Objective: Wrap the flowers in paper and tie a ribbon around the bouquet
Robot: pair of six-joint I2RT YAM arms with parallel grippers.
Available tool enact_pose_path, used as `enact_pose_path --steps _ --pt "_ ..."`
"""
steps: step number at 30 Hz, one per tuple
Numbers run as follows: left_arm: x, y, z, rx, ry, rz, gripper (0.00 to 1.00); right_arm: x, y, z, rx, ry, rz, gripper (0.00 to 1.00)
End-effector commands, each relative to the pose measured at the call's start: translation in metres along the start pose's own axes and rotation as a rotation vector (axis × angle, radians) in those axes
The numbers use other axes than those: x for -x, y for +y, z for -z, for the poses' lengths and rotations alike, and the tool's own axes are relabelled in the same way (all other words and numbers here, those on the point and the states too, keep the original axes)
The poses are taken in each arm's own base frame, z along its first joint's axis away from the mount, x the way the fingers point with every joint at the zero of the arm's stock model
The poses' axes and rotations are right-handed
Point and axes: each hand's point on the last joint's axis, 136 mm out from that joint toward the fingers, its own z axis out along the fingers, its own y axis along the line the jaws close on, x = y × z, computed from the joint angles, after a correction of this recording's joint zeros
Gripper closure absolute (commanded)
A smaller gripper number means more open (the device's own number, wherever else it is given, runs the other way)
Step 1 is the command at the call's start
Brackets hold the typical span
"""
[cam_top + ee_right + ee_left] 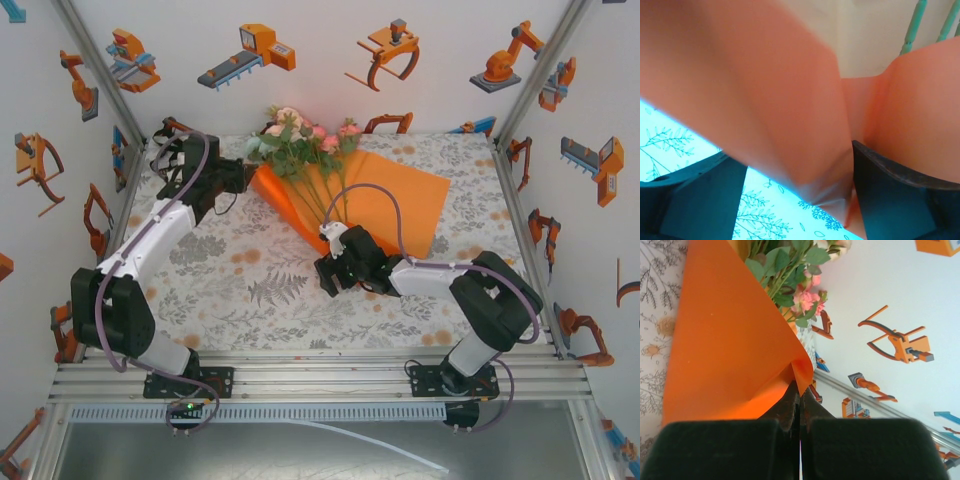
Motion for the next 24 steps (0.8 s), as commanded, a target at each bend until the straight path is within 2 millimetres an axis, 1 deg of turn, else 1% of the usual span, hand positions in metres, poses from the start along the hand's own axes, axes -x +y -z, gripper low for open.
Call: enact_pose_path --steps 1,3,5,6,9,11,13,18,20,22,24 --pt "0.006 -0.018 -0.007 -0.044 -0.033 -0.033 1.00 -0.013 -0.005 -0.005 -0.026 0.025 -0.032 0.36" --pt "-0.002 -0.022 -0.014 -0.051 0.006 -0.060 1.00 -0.013 -0.003 -0.006 -0.013 0.027 -0.038 0.37" --pt "-0.009 -0.022 -0.020 -0.052 0.044 -0.077 1.00 -0.012 -0.004 -0.006 -0.018 0.023 -0.051 0.36" --pt "-0.012 -0.022 -0.024 -0.053 0.059 -0.082 0.99 -0.011 -0.004 -0.005 -0.016 0.020 -0.057 0.33" --pt "-0.018 -0.022 -0.029 -0.061 0.092 -0.094 0.92 -0.004 -0.006 -0.002 -0.029 -0.002 -0.087 0.20" --pt "-0.022 -0.022 -0.029 -0.062 0.114 -0.106 0.89 0.003 -0.006 0.003 -0.028 -0.017 -0.109 0.18" --pt "-0.025 -0.018 -0.028 -0.050 0.131 -0.116 0.87 0.015 -0.002 0.010 -0.006 -0.042 -0.123 0.18" --pt "-0.032 -0.005 -0.017 -0.041 0.177 -0.131 0.86 0.045 0.004 0.028 0.010 -0.096 -0.146 0.17" --pt "-0.033 0.001 -0.009 -0.033 0.185 -0.146 0.86 0.056 0.007 0.034 0.020 -0.114 -0.152 0.18" --pt "-0.032 0.005 0.001 -0.029 0.186 -0.163 0.87 0.064 0.010 0.039 0.033 -0.126 -0.157 0.18" --pt "-0.030 0.009 0.009 -0.026 0.180 -0.178 0.87 0.068 0.012 0.043 0.039 -0.134 -0.173 0.19"
